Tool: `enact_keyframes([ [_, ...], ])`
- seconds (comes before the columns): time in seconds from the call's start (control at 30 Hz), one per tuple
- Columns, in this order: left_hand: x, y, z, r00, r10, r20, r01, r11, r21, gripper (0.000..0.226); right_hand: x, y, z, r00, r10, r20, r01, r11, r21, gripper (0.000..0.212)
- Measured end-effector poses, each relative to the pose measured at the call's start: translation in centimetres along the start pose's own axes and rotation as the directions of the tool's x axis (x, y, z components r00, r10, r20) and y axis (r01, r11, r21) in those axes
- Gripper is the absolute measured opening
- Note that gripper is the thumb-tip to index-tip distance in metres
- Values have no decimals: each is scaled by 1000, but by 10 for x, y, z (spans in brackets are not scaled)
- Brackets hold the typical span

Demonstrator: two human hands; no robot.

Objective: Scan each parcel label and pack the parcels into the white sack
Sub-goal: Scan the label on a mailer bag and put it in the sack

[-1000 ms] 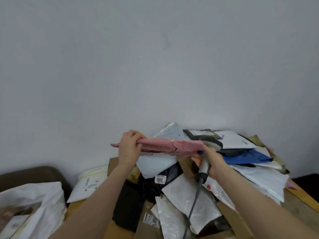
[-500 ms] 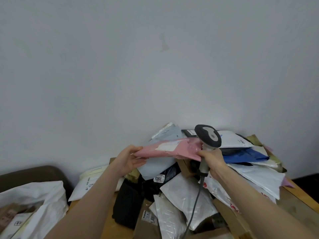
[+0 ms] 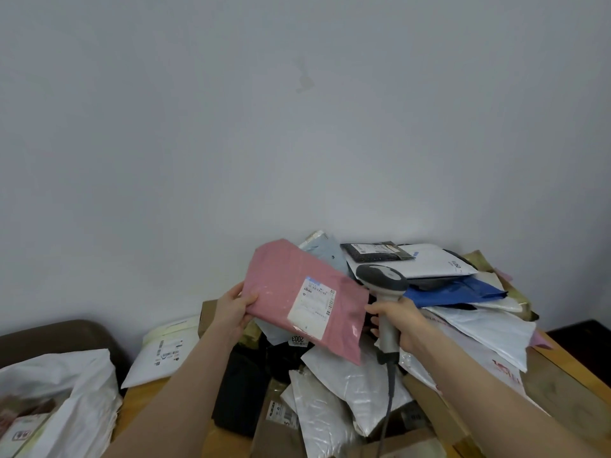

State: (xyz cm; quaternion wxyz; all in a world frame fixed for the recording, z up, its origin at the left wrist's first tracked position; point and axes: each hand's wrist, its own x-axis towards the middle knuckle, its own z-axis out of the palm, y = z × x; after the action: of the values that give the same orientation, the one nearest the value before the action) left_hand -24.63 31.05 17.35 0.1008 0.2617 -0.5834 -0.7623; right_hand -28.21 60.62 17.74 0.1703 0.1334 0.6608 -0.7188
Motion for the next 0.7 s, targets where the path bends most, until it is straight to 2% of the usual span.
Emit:
enact_keyframes([
  [0.13,3,-6,-3,999,9,32,-6,996,-93,47,-4,16,23,998,46,35,-49,994,98,27],
  [0.23,-1,-11,-6,991,-26,130,38,995,-90,47,-4,24,34,995,70,77,-83,982,171,24],
  [0.33,-3,-14,-18,961,-91,263,84,996,37,67,-3,27,38,995,63,79,-76,982,174,23],
  [0.4,-2,-14,-27,938,-147,313,88,977,196,74,-1,30,39,994,69,81,-81,984,158,24],
  [0.47,-2,-15,-30,945,-166,282,54,928,369,67,1,33,42,993,83,80,-94,987,134,25],
  [0.53,1,-17,-25,974,-113,197,13,893,449,51,3,36,47,992,93,84,-102,988,114,25],
  [0.6,3,-17,-20,989,-56,138,-8,905,425,37,4,39,53,990,105,94,-115,988,106,27],
  [0.7,11,-15,-18,998,13,57,-35,914,405,43,6,42,59,990,107,91,-119,984,129,28],
])
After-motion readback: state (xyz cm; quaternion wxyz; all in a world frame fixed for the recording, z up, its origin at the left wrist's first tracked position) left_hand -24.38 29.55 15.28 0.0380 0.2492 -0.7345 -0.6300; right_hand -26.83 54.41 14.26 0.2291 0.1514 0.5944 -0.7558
